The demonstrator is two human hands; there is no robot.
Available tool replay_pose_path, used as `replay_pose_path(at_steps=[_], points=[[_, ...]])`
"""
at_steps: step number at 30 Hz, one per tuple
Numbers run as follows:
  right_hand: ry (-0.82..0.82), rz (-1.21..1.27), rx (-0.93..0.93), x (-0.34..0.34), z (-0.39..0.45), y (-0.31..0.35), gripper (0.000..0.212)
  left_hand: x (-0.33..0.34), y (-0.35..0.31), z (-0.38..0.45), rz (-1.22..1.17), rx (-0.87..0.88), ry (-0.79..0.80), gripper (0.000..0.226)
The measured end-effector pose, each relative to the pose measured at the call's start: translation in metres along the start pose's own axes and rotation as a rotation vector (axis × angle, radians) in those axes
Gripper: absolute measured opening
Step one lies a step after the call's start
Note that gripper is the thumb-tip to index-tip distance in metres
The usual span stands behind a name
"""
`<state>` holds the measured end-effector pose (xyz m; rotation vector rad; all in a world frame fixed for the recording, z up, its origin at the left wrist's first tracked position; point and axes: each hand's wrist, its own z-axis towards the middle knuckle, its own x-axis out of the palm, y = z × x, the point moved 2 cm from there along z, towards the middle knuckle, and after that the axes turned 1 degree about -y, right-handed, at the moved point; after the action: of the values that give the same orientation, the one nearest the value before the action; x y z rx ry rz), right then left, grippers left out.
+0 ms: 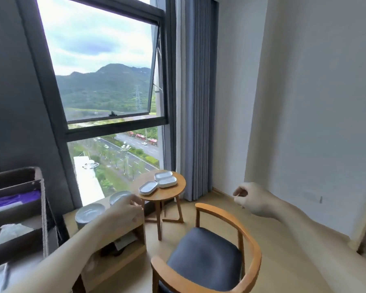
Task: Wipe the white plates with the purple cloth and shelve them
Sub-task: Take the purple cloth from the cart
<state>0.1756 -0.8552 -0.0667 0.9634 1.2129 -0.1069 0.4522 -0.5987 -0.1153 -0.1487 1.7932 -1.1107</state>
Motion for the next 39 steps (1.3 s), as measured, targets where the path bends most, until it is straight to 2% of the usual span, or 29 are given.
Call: replay_pose_path(at_steps=[4,7,10,13,16,22,26,34,39], points=[[0.05,0.068,-0.104,0.03,0.082,0.027,0.019,-0.01,0.021,0.021,0.062,-0.057,-0.07,0.013],[0.166,0.09,-0.167,0.083,0.125,0.05,0.03,-0.015,0.056,0.033,0.099,-0.163,-0.012,0.021],[0.278,0.082,-0.189,0.141,0.158,0.066,0.037,-0.031,0.089,0.051,0.084,-0.264,-0.04,0.023],[0.382,0.074,-0.187,0.181,0.196,0.08,0.029,-0.047,0.12,0.08,0.065,-0.323,-0.08,0.02],[0.417,0.054,-0.204,0.202,0.243,0.103,0.024,-0.063,0.141,0.117,0.014,-0.33,-0.13,0.018],[0.353,0.036,-0.331,0.221,0.347,0.202,0.022,-0.125,0.177,0.18,-0.064,-0.342,-0.215,0.017],[0.297,0.176,-0.443,0.247,0.391,0.267,0.015,-0.185,0.208,0.209,-0.179,-0.386,-0.412,0.019],[0.522,0.179,-0.444,0.338,0.439,0.318,0.009,-0.219,0.264,0.225,-0.217,-0.495,-0.463,0.019],[0.601,0.182,-0.532,0.393,0.465,0.376,0.011,-0.248,0.306,0.224,-0.225,-0.582,-0.565,0.018]])
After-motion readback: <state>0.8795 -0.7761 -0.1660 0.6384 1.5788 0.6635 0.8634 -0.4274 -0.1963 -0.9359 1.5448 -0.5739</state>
